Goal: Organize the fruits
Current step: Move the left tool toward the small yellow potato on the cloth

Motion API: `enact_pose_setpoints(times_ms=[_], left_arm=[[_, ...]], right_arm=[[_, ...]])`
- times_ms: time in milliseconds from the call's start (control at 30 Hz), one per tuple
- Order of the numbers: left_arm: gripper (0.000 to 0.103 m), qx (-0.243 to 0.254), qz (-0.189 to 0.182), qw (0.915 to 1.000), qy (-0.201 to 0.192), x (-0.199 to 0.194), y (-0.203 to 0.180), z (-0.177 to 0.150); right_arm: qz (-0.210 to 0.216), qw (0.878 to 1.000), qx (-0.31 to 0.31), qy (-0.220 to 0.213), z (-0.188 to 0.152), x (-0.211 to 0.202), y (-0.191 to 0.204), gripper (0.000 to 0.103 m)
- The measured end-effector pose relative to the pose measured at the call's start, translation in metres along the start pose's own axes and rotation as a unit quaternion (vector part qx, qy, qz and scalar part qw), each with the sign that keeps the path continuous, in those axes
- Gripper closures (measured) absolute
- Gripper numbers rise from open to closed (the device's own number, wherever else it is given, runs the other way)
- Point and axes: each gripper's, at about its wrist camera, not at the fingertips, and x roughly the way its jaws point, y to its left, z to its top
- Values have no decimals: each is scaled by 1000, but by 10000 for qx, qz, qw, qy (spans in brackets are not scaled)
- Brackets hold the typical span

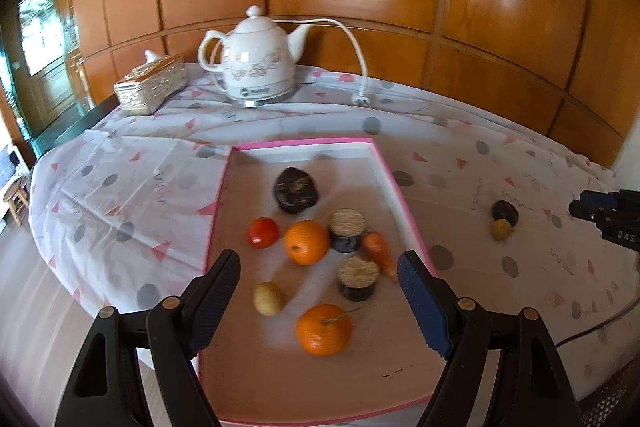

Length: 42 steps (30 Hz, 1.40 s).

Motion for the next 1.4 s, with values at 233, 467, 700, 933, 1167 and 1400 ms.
enact_pose_setpoints(times_ms=[233,467,700,933,1167,1400], left_arm=[[22,286,-201,9994,48,2,-27,5],[22,568,-397,9975,154,8,-53,11],[22,868,-655,9935,325,19,-83,15],[31,1129,-954,9874,559,37,-119,21],[39,1435,-1221,9785,838,68,-162,24],[53,1534,-1427,9696,1260,108,-193,25]], right_arm=[[-251,9995,172,67,-11,-3,-32,66],[-544,9972,492,150,-22,-3,-72,65],[-943,9883,1154,331,-35,2,-121,65],[-1256,9703,1978,596,-52,10,-162,65],[-1541,9439,2878,495,-65,-6,-203,65],[-1746,9163,3566,530,-79,-13,-237,65]])
